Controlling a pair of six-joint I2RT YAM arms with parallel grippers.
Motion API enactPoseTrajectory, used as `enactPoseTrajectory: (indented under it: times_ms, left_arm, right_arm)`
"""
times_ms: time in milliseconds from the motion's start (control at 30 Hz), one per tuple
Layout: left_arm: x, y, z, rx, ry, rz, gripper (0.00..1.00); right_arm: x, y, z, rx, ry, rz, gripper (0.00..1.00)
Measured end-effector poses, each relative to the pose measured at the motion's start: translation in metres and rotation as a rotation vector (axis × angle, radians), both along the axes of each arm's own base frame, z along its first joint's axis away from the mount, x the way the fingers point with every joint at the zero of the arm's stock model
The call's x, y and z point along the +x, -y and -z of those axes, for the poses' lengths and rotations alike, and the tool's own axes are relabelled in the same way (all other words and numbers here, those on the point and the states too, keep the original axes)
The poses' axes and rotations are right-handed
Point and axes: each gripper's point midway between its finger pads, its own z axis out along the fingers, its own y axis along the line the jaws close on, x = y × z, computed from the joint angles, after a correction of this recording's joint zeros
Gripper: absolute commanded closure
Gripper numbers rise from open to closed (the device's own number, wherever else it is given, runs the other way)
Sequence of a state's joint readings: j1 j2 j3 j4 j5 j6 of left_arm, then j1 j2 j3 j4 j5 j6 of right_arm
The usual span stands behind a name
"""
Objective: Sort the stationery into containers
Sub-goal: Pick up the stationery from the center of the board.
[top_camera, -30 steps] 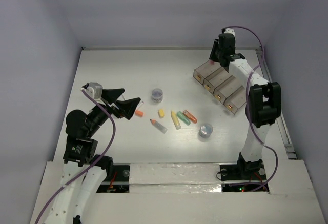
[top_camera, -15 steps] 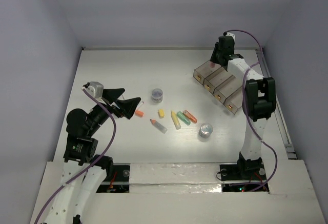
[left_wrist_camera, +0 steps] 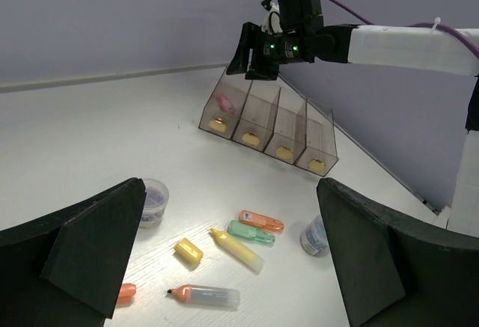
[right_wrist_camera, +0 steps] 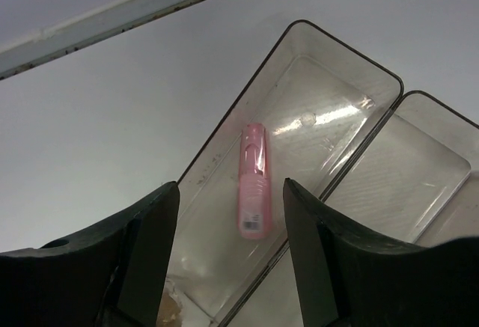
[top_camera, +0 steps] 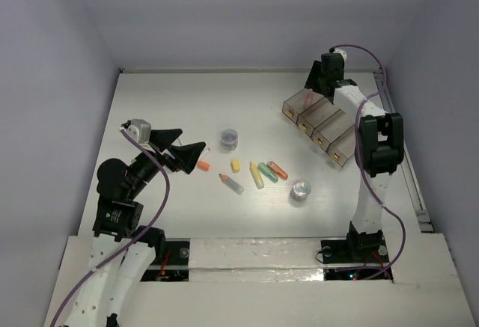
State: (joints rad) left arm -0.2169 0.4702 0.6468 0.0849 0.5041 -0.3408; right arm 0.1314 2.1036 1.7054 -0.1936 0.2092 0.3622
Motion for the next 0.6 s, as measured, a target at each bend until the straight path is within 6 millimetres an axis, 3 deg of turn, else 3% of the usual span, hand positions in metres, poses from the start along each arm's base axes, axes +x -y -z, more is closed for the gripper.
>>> enactPoseTrajectory:
  times_ms: [167, 367, 500, 600]
  left_arm:
    - [0.000, 0.000, 0.000, 0.000, 0.001, 0.000, 0.01]
    - [-0.001, 0.000, -0.001, 0.000, 0.004, 0.000, 0.01]
    - [-0.003, -0.001, -0.003, -0.003, 0.013, 0.000, 0.01]
    - [-0.004, 0.000, -0.004, -0.002, 0.019, 0.005, 0.01]
  right_arm:
    - [-0.011, -0.005, 0.000, 0.018, -0.009, -0.029, 0.39]
    - [-0.060, -0.033, -0.027, 0.102, 0.002, -0.178, 0.47]
    - [-0.113, -0.083, -0.046, 0.100, 0.021, -0.344, 0.46]
    - [-0.160, -0.129, -0.036, 0.080, -0.021, -0.484, 0.46]
